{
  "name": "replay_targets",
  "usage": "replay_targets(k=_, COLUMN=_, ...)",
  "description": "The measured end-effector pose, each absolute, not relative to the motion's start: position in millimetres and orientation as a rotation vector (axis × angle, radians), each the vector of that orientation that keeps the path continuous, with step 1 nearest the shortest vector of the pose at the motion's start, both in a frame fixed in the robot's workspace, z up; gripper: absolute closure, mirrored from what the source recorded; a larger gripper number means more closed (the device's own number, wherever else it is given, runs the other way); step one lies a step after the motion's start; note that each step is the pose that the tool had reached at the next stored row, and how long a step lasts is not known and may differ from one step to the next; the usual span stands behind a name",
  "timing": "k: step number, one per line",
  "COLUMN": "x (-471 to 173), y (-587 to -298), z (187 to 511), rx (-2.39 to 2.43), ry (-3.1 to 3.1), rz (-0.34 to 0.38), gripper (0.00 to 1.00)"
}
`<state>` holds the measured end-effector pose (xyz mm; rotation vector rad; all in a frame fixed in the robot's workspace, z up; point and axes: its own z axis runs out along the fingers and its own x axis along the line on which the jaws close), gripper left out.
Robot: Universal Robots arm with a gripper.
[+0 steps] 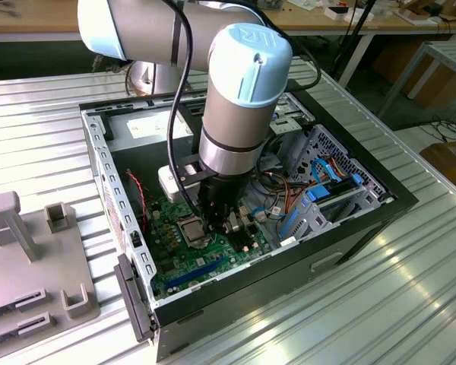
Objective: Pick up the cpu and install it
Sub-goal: 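Install the second cpu locking lever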
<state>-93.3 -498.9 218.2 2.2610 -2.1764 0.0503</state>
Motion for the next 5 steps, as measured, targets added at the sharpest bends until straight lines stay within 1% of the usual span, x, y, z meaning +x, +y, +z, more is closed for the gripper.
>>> replay_targets(k=5, x=-93.5, y=-499.0, z=218.2, rx=2.261, ry=-2.176, rz=0.05, gripper=0.89)
